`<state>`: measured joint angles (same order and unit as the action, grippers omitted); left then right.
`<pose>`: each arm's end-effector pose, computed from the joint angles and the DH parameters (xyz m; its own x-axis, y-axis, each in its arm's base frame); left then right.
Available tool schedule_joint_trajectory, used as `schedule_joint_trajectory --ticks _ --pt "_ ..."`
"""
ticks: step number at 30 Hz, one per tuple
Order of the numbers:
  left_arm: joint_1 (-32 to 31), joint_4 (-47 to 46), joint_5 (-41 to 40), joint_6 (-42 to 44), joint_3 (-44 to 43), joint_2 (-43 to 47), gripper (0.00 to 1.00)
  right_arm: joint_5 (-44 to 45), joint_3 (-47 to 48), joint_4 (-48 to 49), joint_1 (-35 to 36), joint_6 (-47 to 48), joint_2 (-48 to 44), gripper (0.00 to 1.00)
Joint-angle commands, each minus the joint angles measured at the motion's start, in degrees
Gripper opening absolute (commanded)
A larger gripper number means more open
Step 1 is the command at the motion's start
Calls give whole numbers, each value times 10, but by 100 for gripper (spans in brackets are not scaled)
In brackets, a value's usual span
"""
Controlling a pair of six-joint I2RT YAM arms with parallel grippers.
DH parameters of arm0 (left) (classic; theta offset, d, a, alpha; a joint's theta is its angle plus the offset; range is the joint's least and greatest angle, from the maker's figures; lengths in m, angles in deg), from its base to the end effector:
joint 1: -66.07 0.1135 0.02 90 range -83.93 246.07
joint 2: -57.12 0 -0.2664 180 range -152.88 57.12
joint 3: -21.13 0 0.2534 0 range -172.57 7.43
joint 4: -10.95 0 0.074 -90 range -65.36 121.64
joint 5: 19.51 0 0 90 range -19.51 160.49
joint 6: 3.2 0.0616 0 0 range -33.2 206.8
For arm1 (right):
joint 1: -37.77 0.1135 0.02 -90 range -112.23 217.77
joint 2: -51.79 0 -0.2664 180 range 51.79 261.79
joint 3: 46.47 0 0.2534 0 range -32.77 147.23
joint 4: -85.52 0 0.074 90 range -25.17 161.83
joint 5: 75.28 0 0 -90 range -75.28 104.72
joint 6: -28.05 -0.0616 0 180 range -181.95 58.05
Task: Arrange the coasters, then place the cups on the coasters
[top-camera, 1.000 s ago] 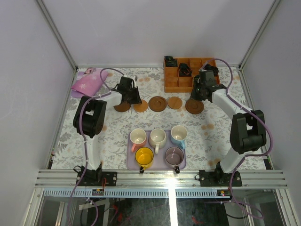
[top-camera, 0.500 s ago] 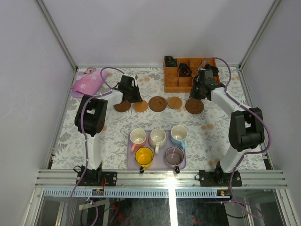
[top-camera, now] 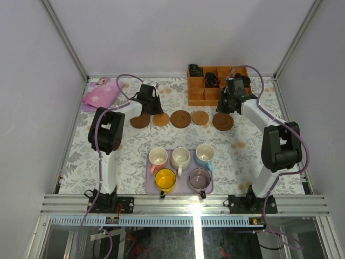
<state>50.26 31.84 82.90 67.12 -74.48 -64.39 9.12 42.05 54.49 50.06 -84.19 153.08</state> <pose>0.4573 -0.1433 0.1322 -0.7976 -0.1160 -0.5919 0.1477 0.9139 -0.3781 0.4061 0.0946 0.2251 -0.7322 0.2260 -0.6425 -0.0038 0.9420 0.3357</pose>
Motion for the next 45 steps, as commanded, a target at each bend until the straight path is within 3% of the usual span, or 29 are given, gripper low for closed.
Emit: schedule_joint_trajectory --ticks 1,15,23,32,45 --pt "-3 5 -8 12 -16 -2 10 -13 26 6 -2 11 0 0" --pt "-4 12 15 8 0 86 11 -23 38 0 4 30 30 0" --pt "-3 -7 46 -14 4 85 12 8 26 -2 4 27 36 0" --pt "-4 -34 68 -42 3 78 12 -61 76 -19 7 50 91 0" --pt "-4 -27 66 -39 17 77 13 -76 129 -24 53 54 162 0"
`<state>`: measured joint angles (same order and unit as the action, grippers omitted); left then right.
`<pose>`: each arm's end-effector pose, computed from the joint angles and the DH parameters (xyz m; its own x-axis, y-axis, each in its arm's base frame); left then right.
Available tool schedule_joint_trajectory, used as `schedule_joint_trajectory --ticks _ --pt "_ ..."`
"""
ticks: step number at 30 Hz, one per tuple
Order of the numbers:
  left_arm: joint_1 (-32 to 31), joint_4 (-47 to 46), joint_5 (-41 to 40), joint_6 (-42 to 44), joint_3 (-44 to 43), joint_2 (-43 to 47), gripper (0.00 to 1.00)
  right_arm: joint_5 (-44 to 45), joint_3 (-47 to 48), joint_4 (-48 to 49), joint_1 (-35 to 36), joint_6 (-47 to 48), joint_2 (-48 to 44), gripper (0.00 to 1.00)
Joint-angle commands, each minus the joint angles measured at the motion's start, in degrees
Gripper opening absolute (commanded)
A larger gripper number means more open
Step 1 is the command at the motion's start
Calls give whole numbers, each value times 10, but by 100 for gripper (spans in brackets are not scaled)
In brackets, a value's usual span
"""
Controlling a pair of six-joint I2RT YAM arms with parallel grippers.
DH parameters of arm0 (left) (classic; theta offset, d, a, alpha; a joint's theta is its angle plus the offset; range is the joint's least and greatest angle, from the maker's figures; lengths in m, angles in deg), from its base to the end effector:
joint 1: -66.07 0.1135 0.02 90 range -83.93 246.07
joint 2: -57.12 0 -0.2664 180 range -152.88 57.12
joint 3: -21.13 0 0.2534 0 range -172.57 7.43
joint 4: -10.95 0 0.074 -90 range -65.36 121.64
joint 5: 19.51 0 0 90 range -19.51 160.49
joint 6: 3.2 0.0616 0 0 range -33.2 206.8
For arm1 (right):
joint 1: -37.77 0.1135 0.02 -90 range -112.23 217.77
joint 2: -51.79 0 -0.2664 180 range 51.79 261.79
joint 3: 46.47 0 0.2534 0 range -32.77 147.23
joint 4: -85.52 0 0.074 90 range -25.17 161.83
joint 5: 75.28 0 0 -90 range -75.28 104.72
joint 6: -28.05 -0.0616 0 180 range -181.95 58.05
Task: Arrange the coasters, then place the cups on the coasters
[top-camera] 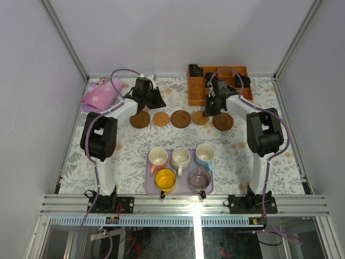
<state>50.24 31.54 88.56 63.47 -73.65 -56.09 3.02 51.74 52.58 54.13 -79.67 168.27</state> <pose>0.4454 -0.1461 0.1948 -0.7507 -0.1785 -0.6361 0.2111 0.8475 -0.4870 0.4413 0.1426 0.1678 -0.8335 0.0660 -0.5486 -0.1512 0.9277 0.3412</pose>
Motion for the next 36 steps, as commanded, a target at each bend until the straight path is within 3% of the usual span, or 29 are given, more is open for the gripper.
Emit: schedule_joint_trajectory --ticks 1,36 --pt "-3 -23 11 -2 8 -7 13 -15 35 -5 13 9 13 0" --pt "-4 -30 26 -13 -9 -39 14 10 -48 -14 27 7 -9 0"
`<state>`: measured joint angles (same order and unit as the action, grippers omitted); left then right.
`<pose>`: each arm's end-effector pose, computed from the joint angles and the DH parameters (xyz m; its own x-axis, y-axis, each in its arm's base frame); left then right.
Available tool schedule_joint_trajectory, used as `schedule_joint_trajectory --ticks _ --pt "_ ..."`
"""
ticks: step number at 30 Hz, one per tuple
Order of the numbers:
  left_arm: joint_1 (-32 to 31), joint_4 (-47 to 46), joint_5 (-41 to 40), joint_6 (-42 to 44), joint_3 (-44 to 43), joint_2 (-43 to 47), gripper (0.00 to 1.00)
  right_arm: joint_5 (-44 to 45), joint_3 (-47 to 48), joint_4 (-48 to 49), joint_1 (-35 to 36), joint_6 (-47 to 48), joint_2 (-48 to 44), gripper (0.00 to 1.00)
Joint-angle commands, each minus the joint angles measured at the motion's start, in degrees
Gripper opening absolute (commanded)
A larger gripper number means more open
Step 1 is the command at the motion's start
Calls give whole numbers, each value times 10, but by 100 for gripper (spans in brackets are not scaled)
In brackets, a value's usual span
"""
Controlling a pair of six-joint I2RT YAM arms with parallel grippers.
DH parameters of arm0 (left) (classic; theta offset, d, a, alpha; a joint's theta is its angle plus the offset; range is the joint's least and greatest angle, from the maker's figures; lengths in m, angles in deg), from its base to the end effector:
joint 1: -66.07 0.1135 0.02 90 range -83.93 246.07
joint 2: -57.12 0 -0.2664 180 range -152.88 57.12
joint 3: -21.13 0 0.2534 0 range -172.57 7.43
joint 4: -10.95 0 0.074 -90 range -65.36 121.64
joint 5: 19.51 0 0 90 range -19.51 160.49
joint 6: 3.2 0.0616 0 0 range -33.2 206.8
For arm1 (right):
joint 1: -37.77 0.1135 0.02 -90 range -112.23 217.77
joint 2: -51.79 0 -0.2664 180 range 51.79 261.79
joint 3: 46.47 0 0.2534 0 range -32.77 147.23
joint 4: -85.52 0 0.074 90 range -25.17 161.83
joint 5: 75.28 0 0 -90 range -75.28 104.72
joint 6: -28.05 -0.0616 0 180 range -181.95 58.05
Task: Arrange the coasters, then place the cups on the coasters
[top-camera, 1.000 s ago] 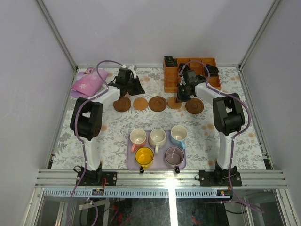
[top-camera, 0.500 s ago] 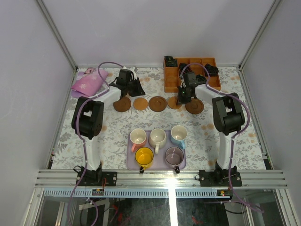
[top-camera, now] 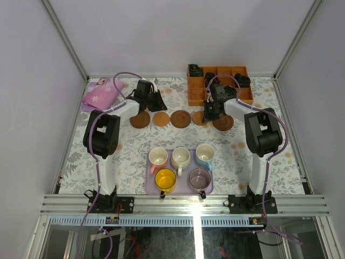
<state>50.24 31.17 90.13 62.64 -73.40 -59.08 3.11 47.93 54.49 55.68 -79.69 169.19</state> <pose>0.4479 -0.1485 0.1708 -0.7898 -0.1767 -0.5874 0.1911 0.8390 -0.5094 0.4289 0.1516 0.1423 -0.8595 0.0359 -0.5098 -0.1594 0.9290 0.3341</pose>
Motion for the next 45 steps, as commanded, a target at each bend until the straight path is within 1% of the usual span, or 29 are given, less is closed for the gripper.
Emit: schedule_joint_trajectory --ticks 1,20,31,38,45 --pt "-4 -27 9 -5 -11 -9 14 11 -9 -34 12 7 -20 0" --pt "-4 -27 12 -5 -12 -13 14 30 0 -46 15 12 -37 0" --pt "-4 -22 14 2 -27 -16 14 64 135 -48 15 39 -29 0" --pt "-4 -25 37 23 -59 -31 15 118 125 -67 7 31 -49 0" --pt "-9 -27 69 39 -108 -71 16 132 30 -51 -23 -6 -87 0"
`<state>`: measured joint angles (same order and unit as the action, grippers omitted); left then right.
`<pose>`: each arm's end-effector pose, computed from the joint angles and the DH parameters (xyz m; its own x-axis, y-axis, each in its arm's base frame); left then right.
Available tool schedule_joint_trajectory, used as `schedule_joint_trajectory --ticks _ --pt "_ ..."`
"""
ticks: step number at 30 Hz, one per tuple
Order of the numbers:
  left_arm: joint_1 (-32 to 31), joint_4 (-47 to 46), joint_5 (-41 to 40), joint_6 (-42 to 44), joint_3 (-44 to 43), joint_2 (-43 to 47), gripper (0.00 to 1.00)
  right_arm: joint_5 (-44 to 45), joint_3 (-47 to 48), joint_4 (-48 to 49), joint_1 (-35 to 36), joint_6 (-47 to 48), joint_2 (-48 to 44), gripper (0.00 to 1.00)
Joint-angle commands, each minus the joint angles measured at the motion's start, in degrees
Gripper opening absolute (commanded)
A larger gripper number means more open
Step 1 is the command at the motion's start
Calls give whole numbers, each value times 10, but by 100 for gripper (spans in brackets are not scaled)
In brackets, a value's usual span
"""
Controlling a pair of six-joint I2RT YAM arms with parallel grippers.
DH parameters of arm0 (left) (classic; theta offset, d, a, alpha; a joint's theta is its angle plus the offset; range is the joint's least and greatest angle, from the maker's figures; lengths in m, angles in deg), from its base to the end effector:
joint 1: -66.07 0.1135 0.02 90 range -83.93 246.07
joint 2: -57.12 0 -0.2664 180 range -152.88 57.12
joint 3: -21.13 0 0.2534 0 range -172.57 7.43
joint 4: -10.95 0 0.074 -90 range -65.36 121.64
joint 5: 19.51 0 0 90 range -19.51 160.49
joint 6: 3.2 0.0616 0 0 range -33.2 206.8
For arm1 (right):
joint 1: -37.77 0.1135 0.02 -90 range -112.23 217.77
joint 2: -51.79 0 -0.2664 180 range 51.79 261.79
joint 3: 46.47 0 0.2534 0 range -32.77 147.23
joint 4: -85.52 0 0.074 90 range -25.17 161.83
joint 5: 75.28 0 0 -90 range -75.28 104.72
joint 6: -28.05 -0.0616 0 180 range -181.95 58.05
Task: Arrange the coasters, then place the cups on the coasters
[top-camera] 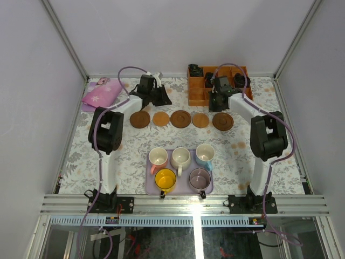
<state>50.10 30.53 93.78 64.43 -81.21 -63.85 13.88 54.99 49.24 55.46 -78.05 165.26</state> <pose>0.4738 -0.1609 0.1802 -0.7598 -0.1462 -0.6335 0.2836 0.8023 -0.5252 0.4419 0.1419 0.2039 -0.7702 0.0454 -0.6362 -0.1036 0.9753 0.1950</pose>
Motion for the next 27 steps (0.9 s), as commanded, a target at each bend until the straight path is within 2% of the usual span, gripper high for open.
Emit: schedule_joint_trajectory --ticks 1,11,27 --pt "-9 -20 34 24 -35 -29 17 28 -51 5 -24 -24 -53 0" --pt "-23 -25 64 19 -79 -91 18 59 -108 10 -41 -35 -85 0" --pt "-23 -18 72 6 -123 -139 19 59 -124 5 -60 -48 -62 0"
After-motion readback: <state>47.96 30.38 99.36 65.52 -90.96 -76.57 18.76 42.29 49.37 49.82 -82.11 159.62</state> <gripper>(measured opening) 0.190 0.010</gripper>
